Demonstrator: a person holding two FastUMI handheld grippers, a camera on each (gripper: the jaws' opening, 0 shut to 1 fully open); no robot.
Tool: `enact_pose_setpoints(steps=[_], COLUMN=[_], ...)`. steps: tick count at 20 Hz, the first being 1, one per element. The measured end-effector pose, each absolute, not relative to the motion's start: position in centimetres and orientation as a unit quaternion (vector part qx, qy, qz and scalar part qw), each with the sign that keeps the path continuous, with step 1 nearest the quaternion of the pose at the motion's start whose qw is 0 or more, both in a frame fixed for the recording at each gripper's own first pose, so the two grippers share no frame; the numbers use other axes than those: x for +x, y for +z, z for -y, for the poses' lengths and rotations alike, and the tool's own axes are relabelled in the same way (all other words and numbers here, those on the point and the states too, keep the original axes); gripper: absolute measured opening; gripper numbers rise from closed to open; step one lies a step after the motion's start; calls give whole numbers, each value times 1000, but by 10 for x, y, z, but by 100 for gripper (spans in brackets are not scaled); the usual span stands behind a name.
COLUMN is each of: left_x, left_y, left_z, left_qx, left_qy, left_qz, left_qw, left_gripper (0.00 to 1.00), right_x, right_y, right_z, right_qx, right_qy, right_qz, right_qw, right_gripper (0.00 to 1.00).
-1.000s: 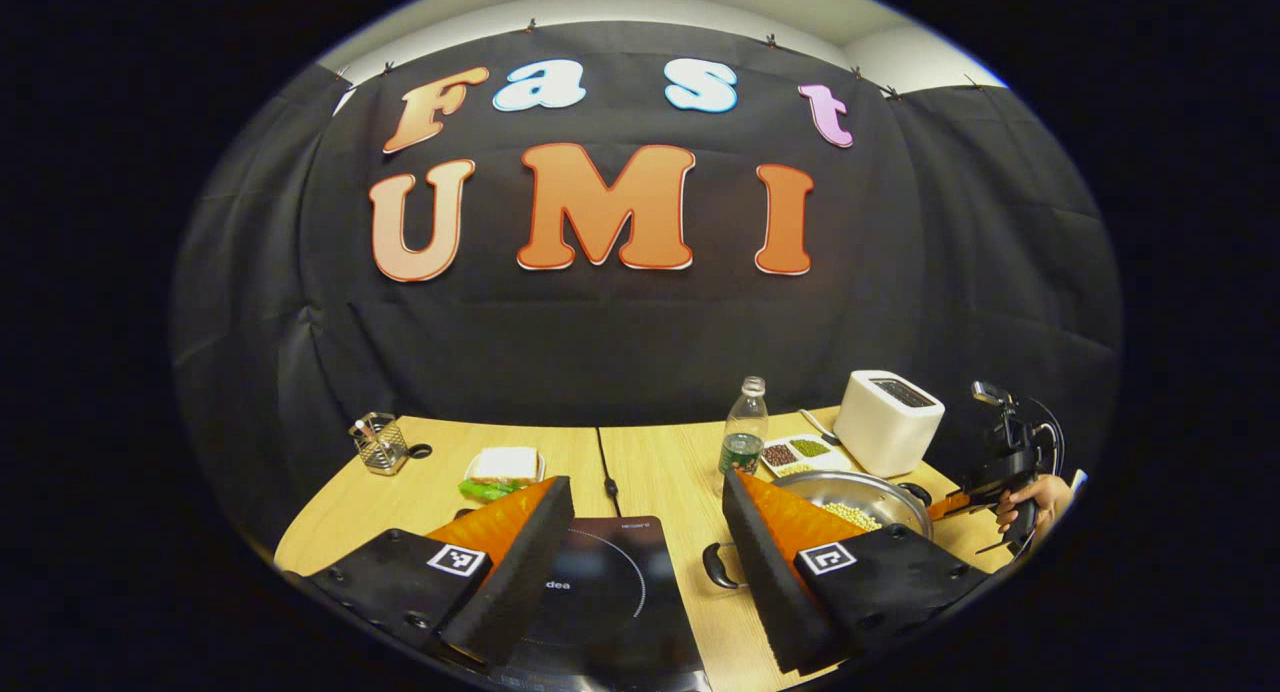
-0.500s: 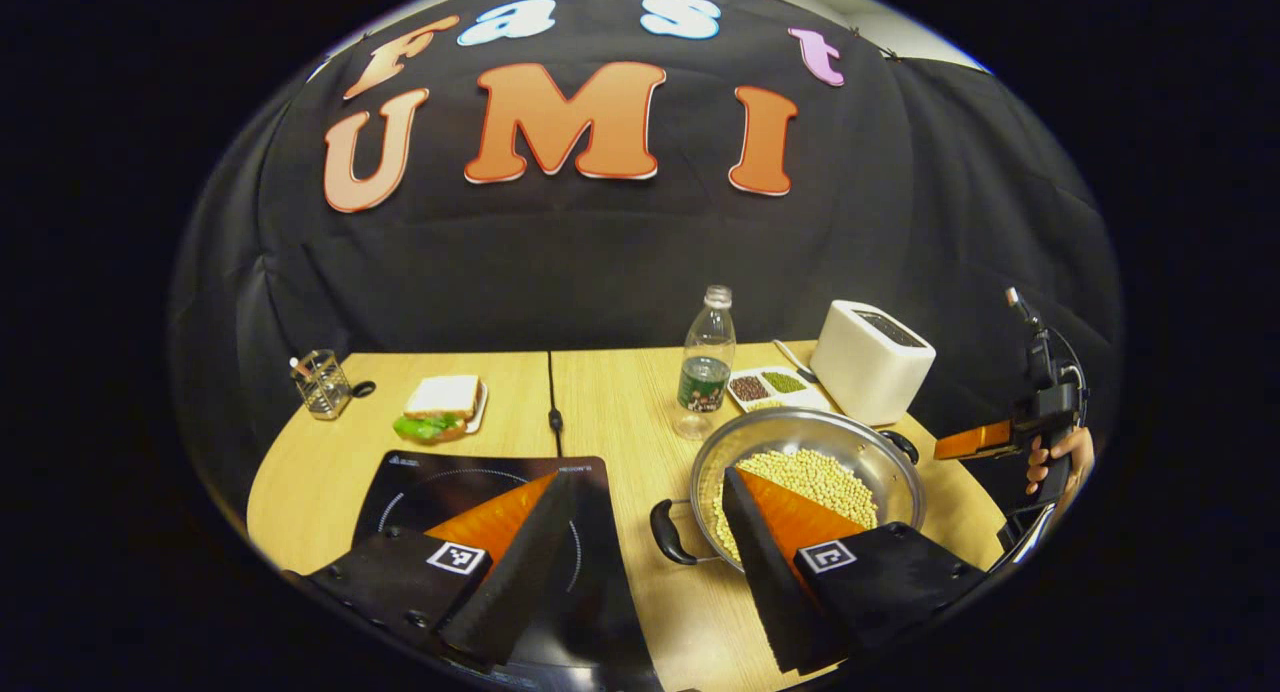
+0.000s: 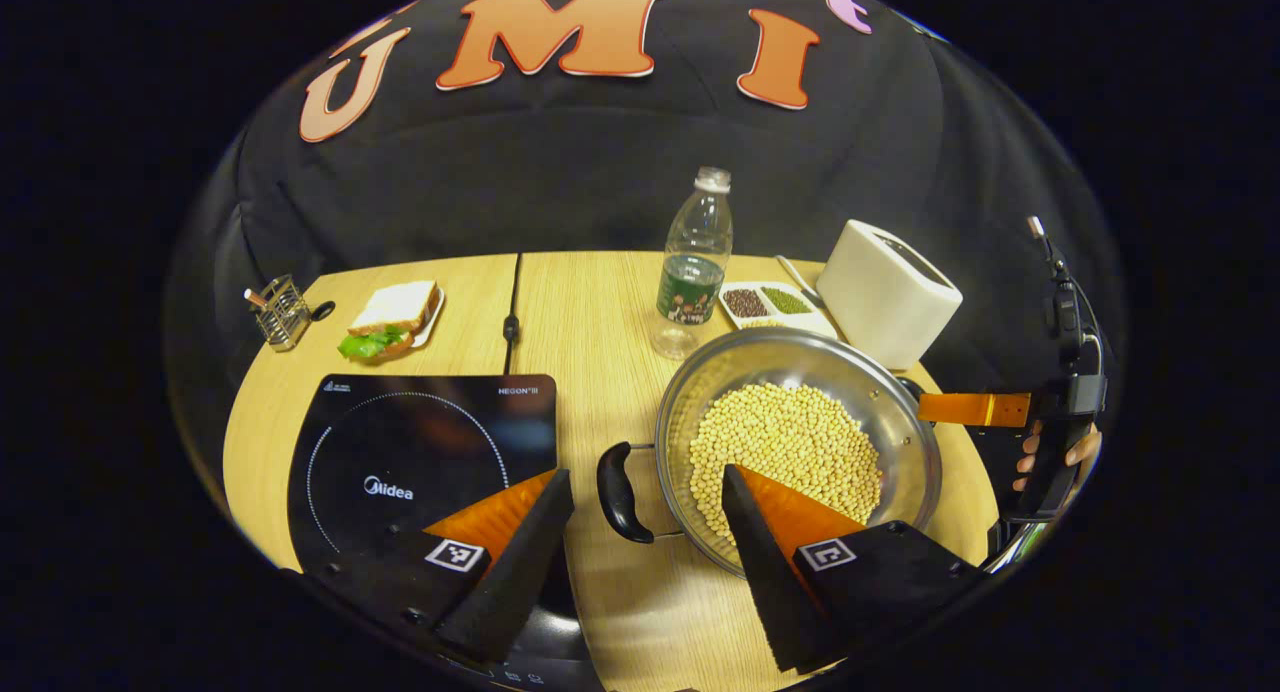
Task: First push the handle of the pot to place it horizontally, then grasp the pot with both hands and set it on the induction cooktop.
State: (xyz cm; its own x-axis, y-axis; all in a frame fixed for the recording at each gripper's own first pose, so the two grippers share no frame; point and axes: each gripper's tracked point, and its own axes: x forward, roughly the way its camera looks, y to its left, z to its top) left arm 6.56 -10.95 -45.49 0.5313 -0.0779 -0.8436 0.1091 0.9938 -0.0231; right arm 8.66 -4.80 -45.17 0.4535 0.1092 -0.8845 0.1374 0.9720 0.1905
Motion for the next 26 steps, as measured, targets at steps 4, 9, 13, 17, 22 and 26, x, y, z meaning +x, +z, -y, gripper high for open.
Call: enact_pose_setpoints(steps=[4, 9, 13, 17, 22, 26], left_x=[66, 72, 87, 108, 121, 127], left_y=[-488, -518, -524, -534, -550, -553], left_z=[109, 115, 120, 118, 117, 119], left_qx=[36, 46, 74, 75, 91, 91], left_qy=[-39, -30, -36, -25, -28, -34], left_qz=[-503, -494, -469, -444, -447, -446], left_qw=[862, 868, 879, 893, 890, 890], left_gripper=[99, 99, 98, 91, 91, 89], right_x=[87, 82, 92, 92, 90, 91], right_y=[-462, -480, -489, -497, -510, -513], right_z=[45, 44, 50, 52, 54, 56], right_qx=[103, 62, 26, 13, 5, -3], right_qy=[-3, 1, -10, -15, -22, -32], right_qz=[-527, -535, -522, -525, -539, -540], right_qw=[843, 843, 852, 851, 842, 841], right_gripper=[79, 79, 80, 80, 80, 79])
